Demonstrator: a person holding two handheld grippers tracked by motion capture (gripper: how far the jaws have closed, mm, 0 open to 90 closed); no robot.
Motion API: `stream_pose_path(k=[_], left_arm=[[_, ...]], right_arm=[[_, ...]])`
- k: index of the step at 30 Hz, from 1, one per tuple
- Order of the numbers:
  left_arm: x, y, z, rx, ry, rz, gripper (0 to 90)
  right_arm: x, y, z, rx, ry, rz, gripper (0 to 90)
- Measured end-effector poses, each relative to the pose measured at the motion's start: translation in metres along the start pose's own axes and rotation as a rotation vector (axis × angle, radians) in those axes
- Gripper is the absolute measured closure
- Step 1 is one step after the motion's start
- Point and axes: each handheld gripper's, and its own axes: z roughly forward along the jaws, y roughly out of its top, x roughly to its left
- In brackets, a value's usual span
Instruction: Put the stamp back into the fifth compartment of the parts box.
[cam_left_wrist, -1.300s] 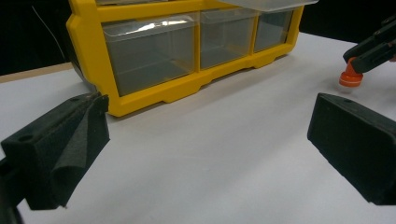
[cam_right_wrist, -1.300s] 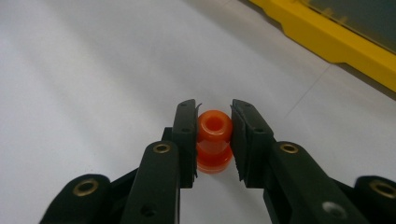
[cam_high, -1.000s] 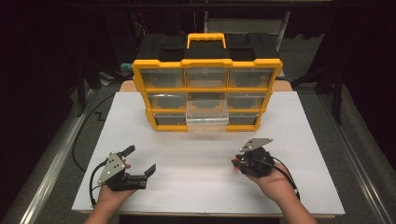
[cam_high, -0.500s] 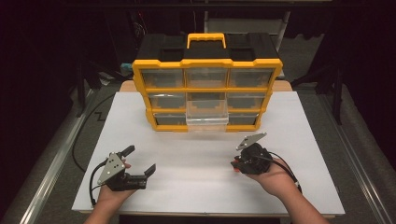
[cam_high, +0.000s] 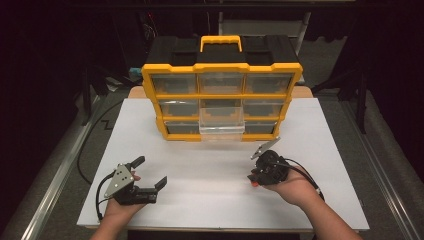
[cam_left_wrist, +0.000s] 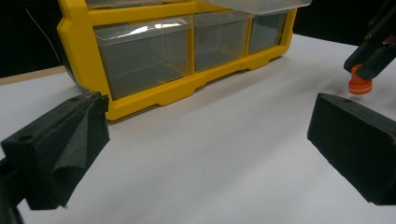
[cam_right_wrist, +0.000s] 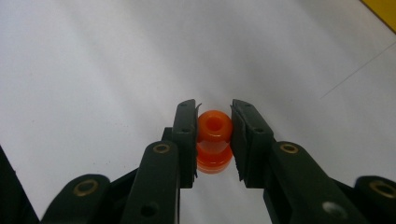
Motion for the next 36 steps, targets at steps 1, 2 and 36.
stream_pose_path(k=[1,2,36], left_arm=[[0.0,0.0,0.0,0.0,0.0,0.0,0.3],[0.001,0.0,0.0,0.0,-0.001,-0.001,0.3],[0.001,0.0,-0.002,-0.015,-0.015,-0.021,0.3]], right_arm=[[0.0,0.0,0.0,0.0,0.0,0.0,73.8],[0.0,0.001,-0.001,0.009,0.006,-0.006,73.8],[0.001,0.037,-0.051,0.087,0.084,-0.097,73.7]])
